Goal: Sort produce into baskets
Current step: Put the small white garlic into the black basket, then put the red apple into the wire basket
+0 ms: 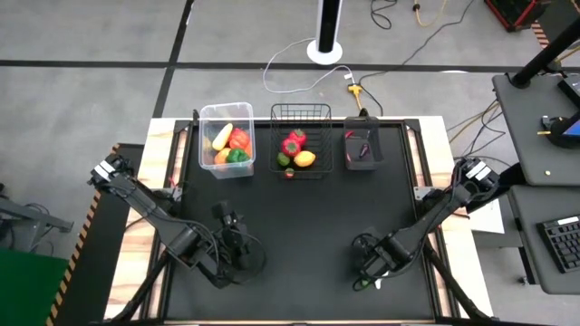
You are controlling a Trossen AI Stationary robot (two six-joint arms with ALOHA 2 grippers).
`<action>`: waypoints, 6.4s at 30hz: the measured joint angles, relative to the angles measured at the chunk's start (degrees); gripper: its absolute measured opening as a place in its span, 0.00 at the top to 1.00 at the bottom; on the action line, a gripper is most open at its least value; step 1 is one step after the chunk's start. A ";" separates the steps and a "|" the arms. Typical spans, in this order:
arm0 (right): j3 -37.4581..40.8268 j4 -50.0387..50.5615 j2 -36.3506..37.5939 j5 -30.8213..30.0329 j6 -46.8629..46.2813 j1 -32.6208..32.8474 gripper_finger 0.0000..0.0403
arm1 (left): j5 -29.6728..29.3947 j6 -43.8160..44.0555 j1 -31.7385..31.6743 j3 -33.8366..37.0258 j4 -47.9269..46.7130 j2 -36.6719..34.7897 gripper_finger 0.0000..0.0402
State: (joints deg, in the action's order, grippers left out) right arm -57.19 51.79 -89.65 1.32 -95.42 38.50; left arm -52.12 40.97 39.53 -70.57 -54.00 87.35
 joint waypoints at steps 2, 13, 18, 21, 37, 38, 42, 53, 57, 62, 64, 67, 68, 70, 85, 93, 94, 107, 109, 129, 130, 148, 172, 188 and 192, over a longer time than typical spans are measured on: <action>0.00 -0.13 0.00 -0.02 0.00 0.00 0.70 | -0.01 -0.01 -0.01 0.00 0.00 0.00 0.41; 0.00 -0.30 0.00 -2.25 0.19 -0.02 0.83 | -0.07 -0.02 -0.04 0.02 0.07 0.00 0.41; -0.01 -0.39 0.00 -2.95 0.58 -0.01 0.88 | -0.07 -0.02 -0.07 0.06 0.11 0.00 0.41; -0.02 -0.54 0.00 -2.99 1.05 -0.01 0.91 | -0.07 -0.02 -0.06 0.07 0.15 0.00 0.41; -4.11 -1.03 0.02 -11.84 10.00 -3.83 0.93 | -0.07 -0.02 -0.70 0.09 0.50 0.00 0.41; -4.79 -1.18 0.02 -12.93 11.55 -4.60 0.93 | -0.07 -0.02 -0.70 0.09 0.50 0.00 0.41; -7.79 -1.36 0.02 -17.51 19.24 -8.13 0.93 | -0.07 -0.02 -0.74 0.09 0.50 0.00 0.41; -15.19 -1.07 0.02 -24.21 44.37 -21.48 0.93 | -0.07 -0.02 -0.74 0.09 0.52 0.02 0.41; -17.64 0.57 0.07 -26.10 51.60 -26.61 0.93 | -0.07 -0.02 -0.74 0.09 0.57 0.02 0.41; -22.38 8.66 1.23 -32.35 55.07 -29.83 0.93 | -0.05 -0.01 -0.74 0.09 1.30 0.02 0.41; -23.91 12.67 2.21 -35.89 55.31 -30.77 0.93 | -0.04 0.10 -0.74 0.09 1.76 0.02 0.41; -25.07 17.18 3.82 -41.92 55.12 -32.73 0.93 | 0.10 0.77 -0.74 0.11 3.19 0.02 0.41; -25.07 18.13 4.50 -43.66 55.06 -33.61 0.93 | 0.16 1.29 -0.74 0.11 3.32 0.02 0.41; -24.69 18.50 5.97 -46.47 55.19 -35.81 0.93 | 0.17 2.76 -0.74 0.11 3.62 0.02 0.41; -16.10 17.57 7.27 -44.00 60.82 -62.28 0.93 | 3.58 12.08 -0.74 0.22 3.91 0.02 0.41; -13.71 9.68 6.67 -33.93 68.46 -69.21 0.93 | 3.58 12.35 -0.74 0.22 4.07 0.02 0.41; -13.64 8.70 6.67 -32.59 69.37 -69.85 0.93 | 3.58 12.37 -0.74 0.22 4.08 0.02 0.41; -12.52 0.94 6.67 -21.18 73.72 -78.16 0.93 | 3.60 12.59 -0.74 0.25 4.42 0.02 0.41; -11.57 -0.70 6.67 -20.34 73.92 -78.92 0.93 | 3.58 12.59 -0.74 0.37 4.42 0.02 0.41; 2.84 -25.66 6.69 -15.08 75.46 -83.05 0.93 | 3.59 12.59 -0.74 0.87 4.74 0.02 0.41; 3.18 -26.02 6.69 -14.59 75.45 -83.24 0.93 | 3.60 12.57 -0.74 0.86 4.74 0.02 0.41; 7.02 -28.57 6.64 -14.82 75.05 -83.80 0.93 | 3.56 12.57 -0.74 0.87 4.98 0.02 0.41; 7.08 -28.22 9.25 -14.36 75.09 -83.60 0.66 | 3.52 12.55 -0.74 0.87 5.22 0.02 0.41; 7.10 -22.31 27.20 -11.58 71.19 -73.83 0.66 | 14.31 13.28 -0.74 0.87 5.08 0.02 0.41; 7.10 -22.46 30.01 -11.68 70.62 -68.23 0.66 | 25.37 15.21 -0.73 0.87 4.71 0.02 0.41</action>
State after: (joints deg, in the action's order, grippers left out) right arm -50.09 29.33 -59.64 -10.36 -24.80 -29.73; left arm -26.75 56.18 38.80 -69.70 -49.29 87.37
